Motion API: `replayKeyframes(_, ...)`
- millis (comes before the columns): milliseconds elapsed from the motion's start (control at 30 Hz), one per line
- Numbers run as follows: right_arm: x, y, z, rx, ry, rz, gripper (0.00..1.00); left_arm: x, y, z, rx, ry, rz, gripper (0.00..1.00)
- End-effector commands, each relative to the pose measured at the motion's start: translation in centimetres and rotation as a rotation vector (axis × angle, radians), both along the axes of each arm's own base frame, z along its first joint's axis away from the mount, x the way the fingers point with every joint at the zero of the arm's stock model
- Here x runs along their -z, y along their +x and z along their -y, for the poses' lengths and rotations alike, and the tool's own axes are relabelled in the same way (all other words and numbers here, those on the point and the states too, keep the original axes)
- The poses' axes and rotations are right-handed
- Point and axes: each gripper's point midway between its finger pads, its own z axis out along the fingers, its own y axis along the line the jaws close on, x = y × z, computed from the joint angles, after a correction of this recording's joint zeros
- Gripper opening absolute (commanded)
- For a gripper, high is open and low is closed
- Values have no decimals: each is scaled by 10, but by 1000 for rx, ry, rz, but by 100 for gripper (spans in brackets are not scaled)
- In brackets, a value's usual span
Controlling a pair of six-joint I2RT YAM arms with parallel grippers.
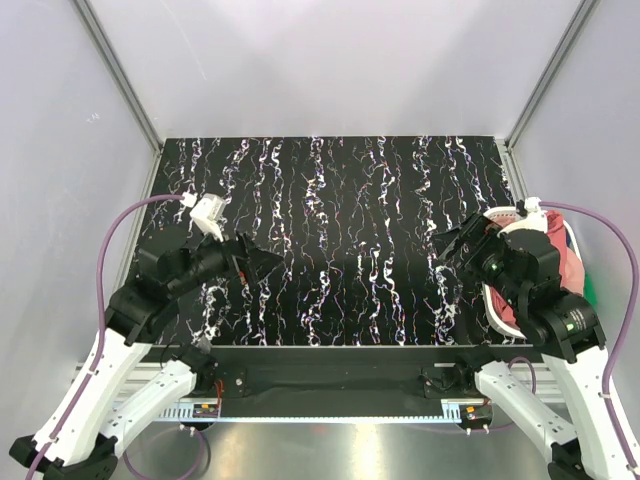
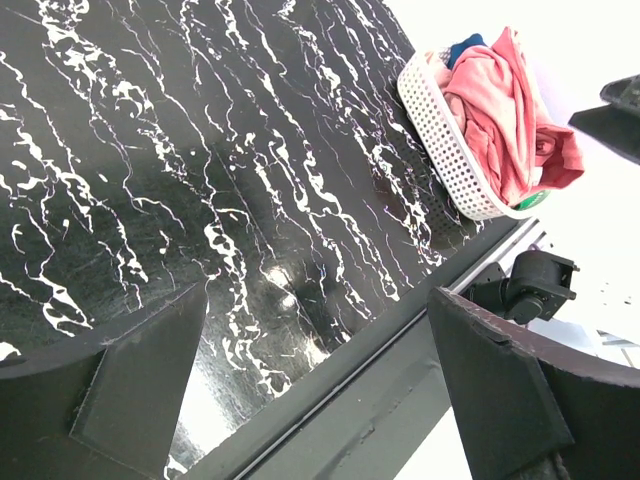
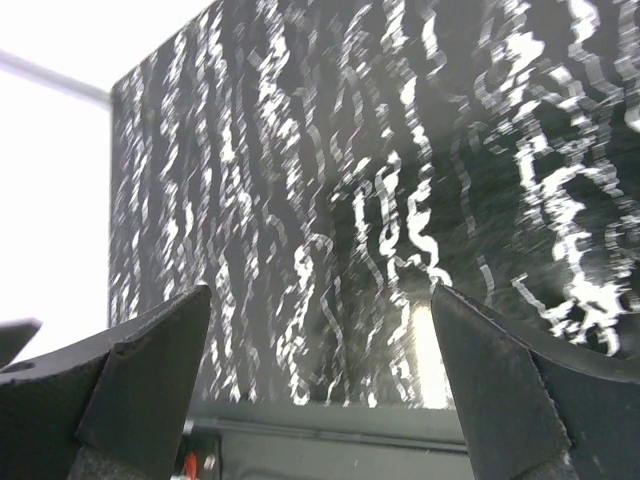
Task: Fold and stack the t-shirts
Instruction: Grab the tshirt from the pile
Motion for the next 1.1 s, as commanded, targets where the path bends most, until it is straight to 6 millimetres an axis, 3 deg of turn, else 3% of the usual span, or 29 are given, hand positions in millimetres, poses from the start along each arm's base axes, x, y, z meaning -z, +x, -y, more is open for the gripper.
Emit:
replayKeyframes(0, -16, 9, 28, 149, -58, 47, 100, -8, 2, -2, -6, 2, 26, 99)
replayKeyframes(33, -14, 12, 43, 226, -97, 41, 100, -4, 2, -3, -9, 20, 17, 99)
replayKeyframes(167, -3, 38, 68, 317, -336, 3, 100, 2, 2, -1, 5, 37, -9, 99)
replayKeyframes(200, 15, 53, 76, 365, -438, -91, 100, 2, 2, 0, 9, 35, -15, 99)
replayKeyframes(233, 5, 45, 110, 529, -574, -144, 100, 3, 0, 1, 18, 28, -22, 99)
replayKeyframes(300, 12, 54, 127, 650, -711, -257, 100, 4, -3, 3, 36, 22, -33, 99)
replayKeyframes(333, 1, 50, 141, 714, -754, -276, 100, 5, -3, 4, 38, 19, -37, 99)
replayKeyframes(400, 6, 58, 146, 743, -754, -304, 100, 11, -4, 6, 48, 19, -52, 99)
replayKeyframes(533, 39, 67, 182, 786, -661, -407, 100, 19, -4, 8, 61, 25, -85, 99)
replayKeyframes(567, 44, 57, 212, 858, -635, -460, 100, 21, -4, 9, 65, 27, -94, 99)
replayKeyframes(667, 58, 52, 235, 888, -530, -494, 96, 21, -3, 13, 81, 24, -101, 99)
replayKeyframes(833, 81, 67, 233, 816, -454, -494, 89, 22, 2, 16, 83, 23, -105, 99)
replayKeyframes(900, 98, 62, 237, 815, -480, -553, 88, 22, 4, 17, 79, 12, -99, 99)
replayKeyframes(1067, 116, 72, 240, 771, -431, -524, 80, 34, 9, 24, 79, -14, -145, 98)
